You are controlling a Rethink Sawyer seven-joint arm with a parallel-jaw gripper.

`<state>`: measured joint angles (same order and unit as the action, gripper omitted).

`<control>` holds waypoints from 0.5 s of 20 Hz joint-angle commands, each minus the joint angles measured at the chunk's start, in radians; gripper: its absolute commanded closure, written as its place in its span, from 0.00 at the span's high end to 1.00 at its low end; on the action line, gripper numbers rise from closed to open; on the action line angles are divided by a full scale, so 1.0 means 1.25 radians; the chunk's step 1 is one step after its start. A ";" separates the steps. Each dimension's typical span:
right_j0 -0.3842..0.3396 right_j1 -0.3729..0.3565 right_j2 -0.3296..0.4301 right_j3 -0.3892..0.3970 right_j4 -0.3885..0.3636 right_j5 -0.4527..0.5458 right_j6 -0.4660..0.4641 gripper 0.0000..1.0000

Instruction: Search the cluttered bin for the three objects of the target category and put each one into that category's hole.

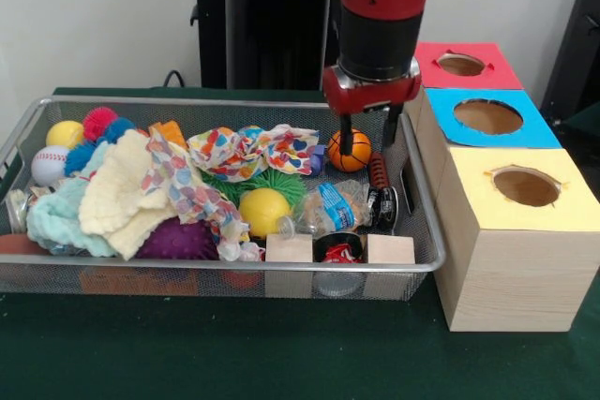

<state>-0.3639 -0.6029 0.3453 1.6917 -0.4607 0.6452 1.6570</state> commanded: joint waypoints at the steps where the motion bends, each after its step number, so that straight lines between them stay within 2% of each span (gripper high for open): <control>1: 0.001 0.092 -0.026 -0.081 -0.008 -0.072 0.100 1.00; 6: -0.005 0.108 -0.018 -0.103 0.004 -0.075 0.076 1.00; 10: -0.014 0.110 -0.005 -0.130 0.004 -0.048 0.041 1.00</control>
<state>-0.3559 -0.5073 0.3449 1.6405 -0.4605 0.5956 1.6570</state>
